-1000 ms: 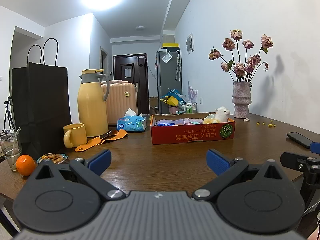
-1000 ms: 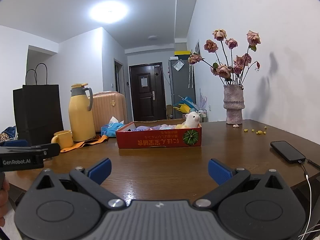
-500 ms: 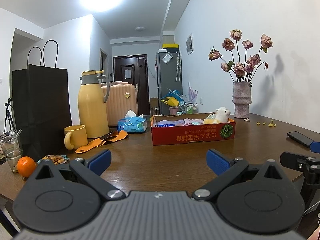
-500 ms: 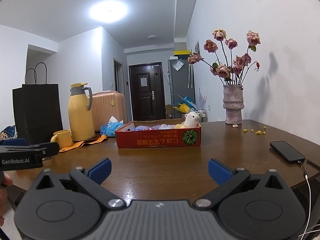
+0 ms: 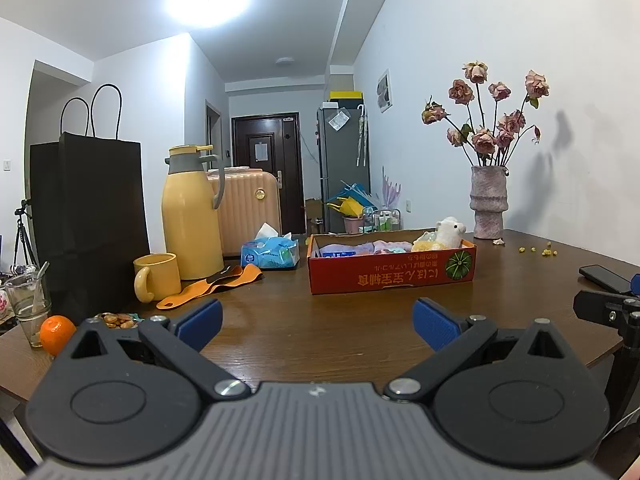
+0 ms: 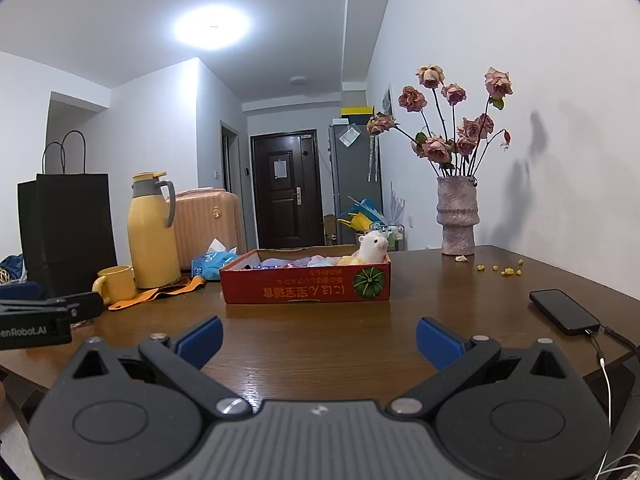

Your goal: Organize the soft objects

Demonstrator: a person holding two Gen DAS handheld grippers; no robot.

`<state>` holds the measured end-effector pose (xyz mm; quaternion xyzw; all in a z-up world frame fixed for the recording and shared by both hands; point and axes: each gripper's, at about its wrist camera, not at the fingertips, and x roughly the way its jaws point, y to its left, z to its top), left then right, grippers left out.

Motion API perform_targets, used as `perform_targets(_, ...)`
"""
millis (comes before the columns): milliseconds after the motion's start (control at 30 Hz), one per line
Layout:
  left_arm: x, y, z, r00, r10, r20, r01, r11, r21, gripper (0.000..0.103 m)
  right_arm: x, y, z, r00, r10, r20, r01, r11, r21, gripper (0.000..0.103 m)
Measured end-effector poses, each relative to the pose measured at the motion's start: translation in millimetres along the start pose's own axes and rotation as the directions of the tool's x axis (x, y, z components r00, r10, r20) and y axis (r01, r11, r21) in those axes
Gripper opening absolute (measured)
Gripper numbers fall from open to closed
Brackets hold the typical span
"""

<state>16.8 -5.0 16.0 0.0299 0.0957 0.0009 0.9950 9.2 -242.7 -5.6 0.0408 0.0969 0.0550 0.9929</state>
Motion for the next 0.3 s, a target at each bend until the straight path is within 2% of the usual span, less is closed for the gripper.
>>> perform_targets(300,0.5,2.4,1.6,1.000,0.013,0.006,-0.013,1.000,-0.010,0.103,0.9,0.8,-1.2,1.000,0.000,-0.004,0.000,1.000,0.001,0.103)
